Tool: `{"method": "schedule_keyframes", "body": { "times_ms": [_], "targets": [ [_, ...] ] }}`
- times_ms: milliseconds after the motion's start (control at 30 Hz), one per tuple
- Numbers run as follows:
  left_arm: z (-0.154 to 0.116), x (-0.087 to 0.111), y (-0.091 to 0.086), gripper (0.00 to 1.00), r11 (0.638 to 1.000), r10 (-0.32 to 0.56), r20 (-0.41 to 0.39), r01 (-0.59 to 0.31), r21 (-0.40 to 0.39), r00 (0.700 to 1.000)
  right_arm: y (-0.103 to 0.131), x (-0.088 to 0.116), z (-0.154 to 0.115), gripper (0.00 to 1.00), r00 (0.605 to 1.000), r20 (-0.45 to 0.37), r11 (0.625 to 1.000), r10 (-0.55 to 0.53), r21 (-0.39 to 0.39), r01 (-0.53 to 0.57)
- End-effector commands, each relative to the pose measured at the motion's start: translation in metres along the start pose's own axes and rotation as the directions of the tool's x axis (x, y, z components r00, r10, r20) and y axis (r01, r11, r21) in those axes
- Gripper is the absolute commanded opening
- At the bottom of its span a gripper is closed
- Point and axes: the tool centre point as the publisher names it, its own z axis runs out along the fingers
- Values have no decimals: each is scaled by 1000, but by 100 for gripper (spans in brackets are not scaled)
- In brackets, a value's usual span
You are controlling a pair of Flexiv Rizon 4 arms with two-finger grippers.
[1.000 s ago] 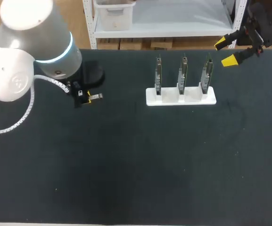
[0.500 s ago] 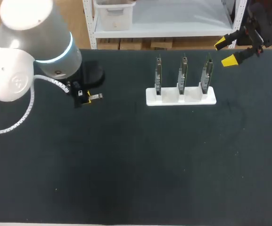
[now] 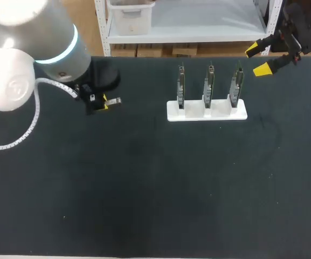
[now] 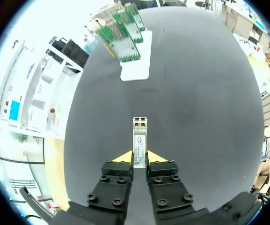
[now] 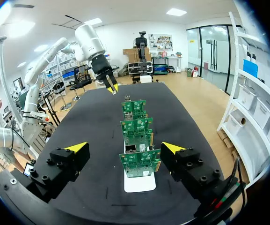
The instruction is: Pick up the optical module with the left hand, and insert it into the network port with the right hand.
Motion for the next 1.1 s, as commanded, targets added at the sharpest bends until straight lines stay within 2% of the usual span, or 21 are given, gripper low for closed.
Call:
{"method": "schedule_keyframes", "body": {
  "times_ms": [33,167,400,633,700,933,1100],
  "targets": [
    [-17,3,5,0,1000,9,80,-11,20,997,2,0,0,100,1000,-1,1000,-1,5,1],
    [-29,-12,17,0,999,18,172,-25,36,985,2,0,0,100,1000,-1,1000,-1,5,1],
    [-43,-50,32,0,995,48,322,-74,67,946,2,0,0,100,1000,-1,1000,-1,5,1],
    [-53,-94,40,0,987,64,453,-124,104,889,2,0,0,100,1000,-1,1000,-1,5,1],
    [-56,-105,42,0,983,56,501,-135,122,864,2,0,0,100,1000,-1,1000,-1,5,1],
    [-57,-143,46,0,965,1,583,-154,213,813,2,0,0,100,1000,-1,1000,-1,5,1],
    [-59,-179,42,0,958,32,608,-198,207,793,2,0,0,100,1000,-1,1000,-1,5,1]
  ]
}}
